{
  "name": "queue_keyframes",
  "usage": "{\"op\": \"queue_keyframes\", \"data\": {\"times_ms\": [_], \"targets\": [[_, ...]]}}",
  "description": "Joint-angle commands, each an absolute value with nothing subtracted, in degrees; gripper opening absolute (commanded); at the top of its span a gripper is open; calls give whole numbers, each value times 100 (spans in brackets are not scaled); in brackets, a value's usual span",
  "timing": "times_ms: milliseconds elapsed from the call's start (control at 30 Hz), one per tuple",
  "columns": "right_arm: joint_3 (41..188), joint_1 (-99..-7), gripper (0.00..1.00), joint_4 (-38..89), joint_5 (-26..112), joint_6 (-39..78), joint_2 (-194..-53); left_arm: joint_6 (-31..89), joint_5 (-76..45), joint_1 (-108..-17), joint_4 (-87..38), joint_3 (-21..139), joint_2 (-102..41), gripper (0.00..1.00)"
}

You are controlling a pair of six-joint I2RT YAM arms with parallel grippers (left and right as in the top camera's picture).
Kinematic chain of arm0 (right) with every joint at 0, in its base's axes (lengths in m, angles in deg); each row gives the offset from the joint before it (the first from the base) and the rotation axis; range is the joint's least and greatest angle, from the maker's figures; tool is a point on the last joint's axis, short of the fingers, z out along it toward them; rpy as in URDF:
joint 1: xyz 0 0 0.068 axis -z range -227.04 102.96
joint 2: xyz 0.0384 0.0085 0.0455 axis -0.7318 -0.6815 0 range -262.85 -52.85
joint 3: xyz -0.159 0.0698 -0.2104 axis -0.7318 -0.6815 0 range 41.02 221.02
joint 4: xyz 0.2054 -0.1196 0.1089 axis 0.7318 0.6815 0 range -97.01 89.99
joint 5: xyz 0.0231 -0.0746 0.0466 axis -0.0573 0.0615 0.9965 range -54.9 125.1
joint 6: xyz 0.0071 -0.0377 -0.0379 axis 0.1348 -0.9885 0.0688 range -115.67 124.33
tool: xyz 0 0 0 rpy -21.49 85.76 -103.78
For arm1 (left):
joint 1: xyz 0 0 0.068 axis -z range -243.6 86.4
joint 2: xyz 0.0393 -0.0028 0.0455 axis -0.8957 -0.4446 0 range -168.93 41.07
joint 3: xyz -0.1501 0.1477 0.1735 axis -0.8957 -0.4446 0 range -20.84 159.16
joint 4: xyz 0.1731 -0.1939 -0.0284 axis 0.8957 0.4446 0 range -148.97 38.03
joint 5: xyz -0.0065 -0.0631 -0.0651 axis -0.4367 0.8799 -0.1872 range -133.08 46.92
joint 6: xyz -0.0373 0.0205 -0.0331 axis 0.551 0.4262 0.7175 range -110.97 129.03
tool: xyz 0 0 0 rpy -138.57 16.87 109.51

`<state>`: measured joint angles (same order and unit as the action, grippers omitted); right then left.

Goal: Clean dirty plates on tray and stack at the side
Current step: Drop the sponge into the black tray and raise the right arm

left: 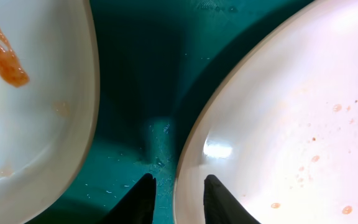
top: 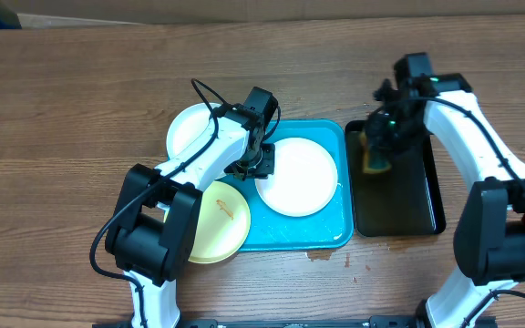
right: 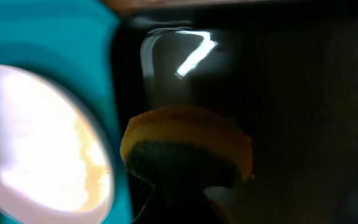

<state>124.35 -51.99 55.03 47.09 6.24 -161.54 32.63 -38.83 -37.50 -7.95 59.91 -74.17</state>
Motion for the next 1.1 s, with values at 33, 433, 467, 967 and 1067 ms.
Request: {"op": "queue_keyframes", "data": {"times_ms": [33,433,467,967,1067], "targets": [[11721,-5109,4,5069,4263,644,-15931,3241,-3898,-3715,-843,6085,-7393,33],[11137,-5107,56,4146,3691,1081,-15931,3243,-3896,-3690,-799,6074,-7393,40],[11244,-5107,57,4207,3706,1147,-15928,3243,-3898,-3690,-799,6074,-7393,42],[13347,-4012,100,5554,3710,1488,-15926,3510,-3894,-3690,-1027,5790,-7395,42],[13314,-3793,100,5663,3710,1486,-15926,3608,-3898,-3688,-1094,5790,-7395,39]]}}
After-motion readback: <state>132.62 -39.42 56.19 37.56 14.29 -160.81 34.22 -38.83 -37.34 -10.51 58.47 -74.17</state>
